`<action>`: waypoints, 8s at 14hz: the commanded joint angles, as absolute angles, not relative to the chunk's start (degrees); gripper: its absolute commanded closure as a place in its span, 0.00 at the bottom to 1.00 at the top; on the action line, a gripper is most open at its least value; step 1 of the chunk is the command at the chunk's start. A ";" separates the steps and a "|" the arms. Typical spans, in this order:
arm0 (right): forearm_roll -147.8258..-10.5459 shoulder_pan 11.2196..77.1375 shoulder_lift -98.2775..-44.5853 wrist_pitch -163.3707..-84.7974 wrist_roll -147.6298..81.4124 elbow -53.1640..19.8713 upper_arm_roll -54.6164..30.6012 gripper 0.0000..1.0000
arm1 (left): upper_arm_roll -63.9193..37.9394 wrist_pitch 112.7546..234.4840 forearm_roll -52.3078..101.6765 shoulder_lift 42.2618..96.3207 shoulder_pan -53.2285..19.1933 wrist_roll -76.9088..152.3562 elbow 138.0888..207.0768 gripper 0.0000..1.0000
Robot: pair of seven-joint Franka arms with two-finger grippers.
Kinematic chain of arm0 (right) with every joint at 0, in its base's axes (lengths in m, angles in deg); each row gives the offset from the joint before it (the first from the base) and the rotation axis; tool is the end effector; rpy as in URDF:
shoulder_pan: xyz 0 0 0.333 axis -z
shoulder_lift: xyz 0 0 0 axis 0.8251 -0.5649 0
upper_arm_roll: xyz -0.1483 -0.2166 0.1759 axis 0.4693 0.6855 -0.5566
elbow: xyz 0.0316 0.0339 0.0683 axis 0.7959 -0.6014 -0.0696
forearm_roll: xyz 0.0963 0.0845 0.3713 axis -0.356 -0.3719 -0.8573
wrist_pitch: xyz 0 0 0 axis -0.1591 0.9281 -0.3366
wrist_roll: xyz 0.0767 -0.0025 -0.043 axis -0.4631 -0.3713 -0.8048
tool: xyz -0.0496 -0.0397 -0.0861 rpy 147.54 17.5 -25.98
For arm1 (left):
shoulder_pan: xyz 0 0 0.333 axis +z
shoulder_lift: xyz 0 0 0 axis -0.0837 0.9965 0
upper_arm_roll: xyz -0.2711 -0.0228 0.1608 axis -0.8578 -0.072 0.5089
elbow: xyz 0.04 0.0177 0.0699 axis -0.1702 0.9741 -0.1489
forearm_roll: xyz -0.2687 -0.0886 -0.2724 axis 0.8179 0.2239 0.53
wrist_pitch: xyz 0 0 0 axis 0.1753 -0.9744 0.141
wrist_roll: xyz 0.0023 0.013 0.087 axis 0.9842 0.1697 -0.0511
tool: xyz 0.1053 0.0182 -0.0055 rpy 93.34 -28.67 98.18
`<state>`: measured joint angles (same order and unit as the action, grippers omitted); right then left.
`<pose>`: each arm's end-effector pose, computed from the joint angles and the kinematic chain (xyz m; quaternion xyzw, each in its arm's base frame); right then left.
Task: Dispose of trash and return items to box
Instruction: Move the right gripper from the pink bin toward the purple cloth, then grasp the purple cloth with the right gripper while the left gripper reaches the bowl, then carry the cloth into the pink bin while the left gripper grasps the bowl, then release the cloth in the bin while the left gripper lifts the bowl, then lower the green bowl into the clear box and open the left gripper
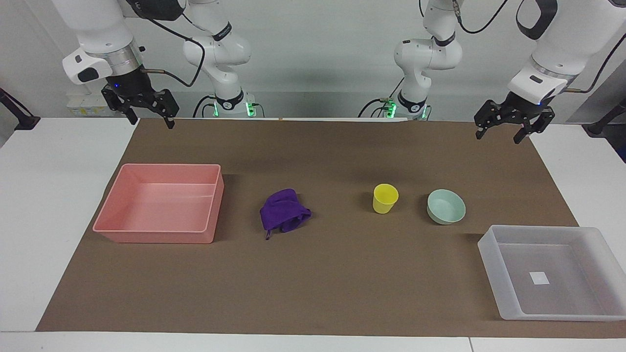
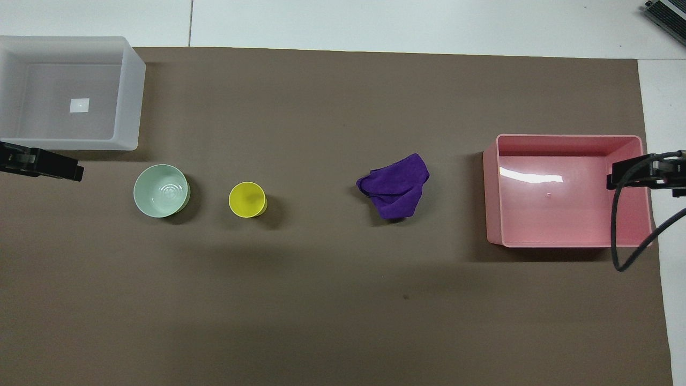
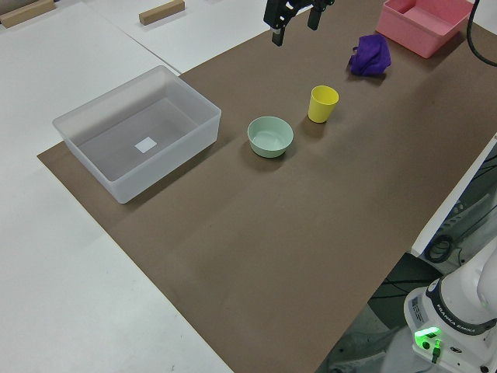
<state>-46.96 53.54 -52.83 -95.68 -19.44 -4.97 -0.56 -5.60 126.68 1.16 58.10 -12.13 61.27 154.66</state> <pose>0.5337 -0.0247 0.6395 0.9976 -0.0679 0.0036 0.0121 0.5489 -0.0310 0.6287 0.9952 -0.0962 0.0128 0.0151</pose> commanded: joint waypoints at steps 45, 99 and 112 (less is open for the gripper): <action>-61.96 30.99 -74.11 -156.43 -16.42 -31.55 -1.47 1.00 | -5.92 146.23 0.16 49.56 -13.94 61.43 177.62 0.00; -45.70 55.16 -55.75 -122.46 -17.99 -23.49 -1.47 0.00 | -5.74 172.79 0.42 77.67 -1.03 44.29 156.75 1.00; -48.24 56.31 -52.49 -95.43 -21.24 -4.03 -0.15 0.00 | -5.66 178.48 0.51 97.73 3.99 44.03 140.45 1.00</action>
